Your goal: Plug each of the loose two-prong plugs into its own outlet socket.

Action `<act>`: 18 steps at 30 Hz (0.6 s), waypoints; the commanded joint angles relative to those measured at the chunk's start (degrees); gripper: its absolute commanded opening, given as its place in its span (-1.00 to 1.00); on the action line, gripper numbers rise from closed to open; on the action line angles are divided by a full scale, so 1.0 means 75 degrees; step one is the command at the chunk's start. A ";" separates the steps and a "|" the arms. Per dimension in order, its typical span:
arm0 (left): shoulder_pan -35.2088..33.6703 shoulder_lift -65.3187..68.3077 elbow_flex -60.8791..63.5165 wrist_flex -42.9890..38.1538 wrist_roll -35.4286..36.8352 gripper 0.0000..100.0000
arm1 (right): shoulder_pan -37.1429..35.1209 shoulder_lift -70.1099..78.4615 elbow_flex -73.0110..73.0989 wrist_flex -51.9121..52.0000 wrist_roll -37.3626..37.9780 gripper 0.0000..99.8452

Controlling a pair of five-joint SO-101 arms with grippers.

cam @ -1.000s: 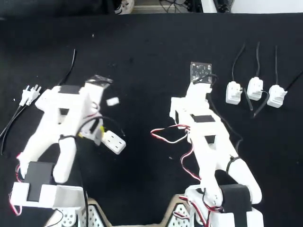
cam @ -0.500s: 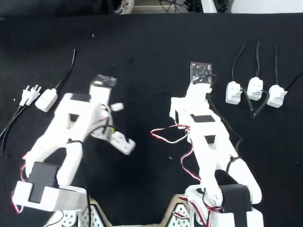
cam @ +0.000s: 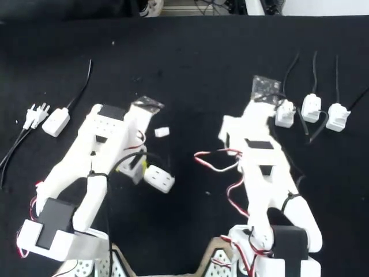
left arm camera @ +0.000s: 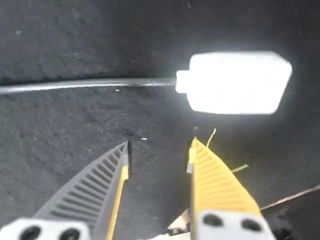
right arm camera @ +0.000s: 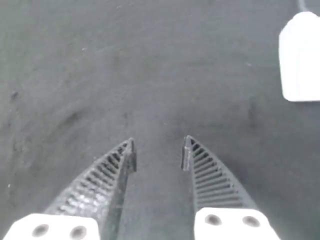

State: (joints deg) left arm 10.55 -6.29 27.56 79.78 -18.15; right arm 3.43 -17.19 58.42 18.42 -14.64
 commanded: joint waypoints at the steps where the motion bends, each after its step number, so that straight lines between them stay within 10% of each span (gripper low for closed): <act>1: 0.0545 -0.0316 0.0404 -0.0399 -0.0645 -0.61 | 0.0305 -0.0428 -0.0440 0.0234 -0.0188 -0.72; 18: 0.1354 -0.0234 0.1647 -0.4876 0.1735 -0.61 | 0.0152 -0.0381 -0.0486 0.0270 -0.0141 -0.72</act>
State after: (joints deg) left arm 20.22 -6.29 40.40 47.43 -9.89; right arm 4.84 -17.19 58.42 20.35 -15.43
